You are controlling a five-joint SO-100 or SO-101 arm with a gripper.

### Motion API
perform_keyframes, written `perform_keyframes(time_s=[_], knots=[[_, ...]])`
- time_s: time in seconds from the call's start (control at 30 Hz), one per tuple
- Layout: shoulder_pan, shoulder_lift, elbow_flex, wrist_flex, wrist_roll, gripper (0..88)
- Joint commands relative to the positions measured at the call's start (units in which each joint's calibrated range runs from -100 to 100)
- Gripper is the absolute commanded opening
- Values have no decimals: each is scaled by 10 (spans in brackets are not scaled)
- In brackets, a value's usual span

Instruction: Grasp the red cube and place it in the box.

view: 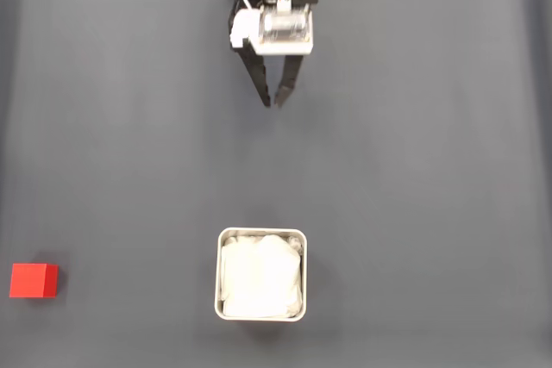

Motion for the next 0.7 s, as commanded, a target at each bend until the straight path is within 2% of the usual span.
perform_keyframes(time_s=[0.0,0.3,0.67], knots=[[-7,73,-148,-40,5,0],[-3,263,-429,44,3,0],[3,362,-549,117,1,0]])
